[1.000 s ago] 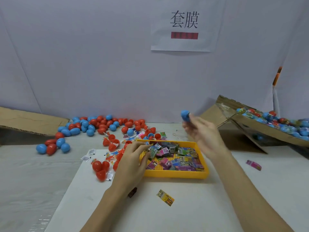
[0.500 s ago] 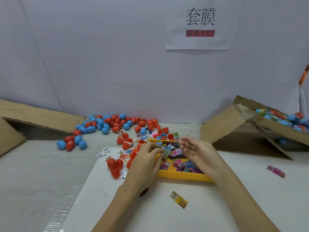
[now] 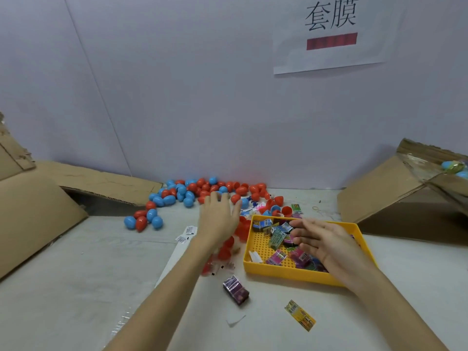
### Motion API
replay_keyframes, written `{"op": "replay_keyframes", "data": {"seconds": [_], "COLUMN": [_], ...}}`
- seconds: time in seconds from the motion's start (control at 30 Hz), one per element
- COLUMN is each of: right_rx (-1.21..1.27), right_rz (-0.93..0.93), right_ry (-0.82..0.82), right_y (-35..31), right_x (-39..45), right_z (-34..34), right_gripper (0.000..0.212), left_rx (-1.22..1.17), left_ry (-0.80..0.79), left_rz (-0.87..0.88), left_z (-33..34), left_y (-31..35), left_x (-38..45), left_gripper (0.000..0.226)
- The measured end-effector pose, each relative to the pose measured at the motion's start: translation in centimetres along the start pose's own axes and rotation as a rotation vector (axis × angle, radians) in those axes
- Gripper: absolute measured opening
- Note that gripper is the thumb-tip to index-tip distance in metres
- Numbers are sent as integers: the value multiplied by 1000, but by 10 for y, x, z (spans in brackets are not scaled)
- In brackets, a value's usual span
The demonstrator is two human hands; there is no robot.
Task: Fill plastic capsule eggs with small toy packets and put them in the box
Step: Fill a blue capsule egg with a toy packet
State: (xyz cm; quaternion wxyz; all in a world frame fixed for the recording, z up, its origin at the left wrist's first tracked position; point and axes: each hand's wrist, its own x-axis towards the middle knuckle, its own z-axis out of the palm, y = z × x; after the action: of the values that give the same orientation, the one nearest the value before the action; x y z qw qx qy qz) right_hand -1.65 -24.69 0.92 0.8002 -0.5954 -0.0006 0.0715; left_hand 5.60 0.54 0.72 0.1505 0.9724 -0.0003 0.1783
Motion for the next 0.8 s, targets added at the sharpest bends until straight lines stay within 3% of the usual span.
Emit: {"op": "replay_keyframes", "data": {"seconds": [0.13,0.23,0.5,0.67,0.8], "right_rx": [-4,-6,-36,-77,-171], "right_rz": [-5,-6,5,-3,-58], "right_ry": [17,19,-8,-7,-35], "right_y": [1,4,6,4,4], "right_x": [1,3,7,3,-5], "right_z": [-1,-2,-3,0,2], "right_gripper": [26,25,24,23,21], "left_rx": [198,186,-72,-572,-863], "left_ry": [-73,-206,-8,45,14], "left_rz": [-250,-313,-143,160,206], "left_z": [-3,7,-1,-20,-7], "left_y": [-55,-82,-77,-10,44], "left_x": [50,61,42,-21,-76], "left_gripper": [54,54,10,16,23]}}
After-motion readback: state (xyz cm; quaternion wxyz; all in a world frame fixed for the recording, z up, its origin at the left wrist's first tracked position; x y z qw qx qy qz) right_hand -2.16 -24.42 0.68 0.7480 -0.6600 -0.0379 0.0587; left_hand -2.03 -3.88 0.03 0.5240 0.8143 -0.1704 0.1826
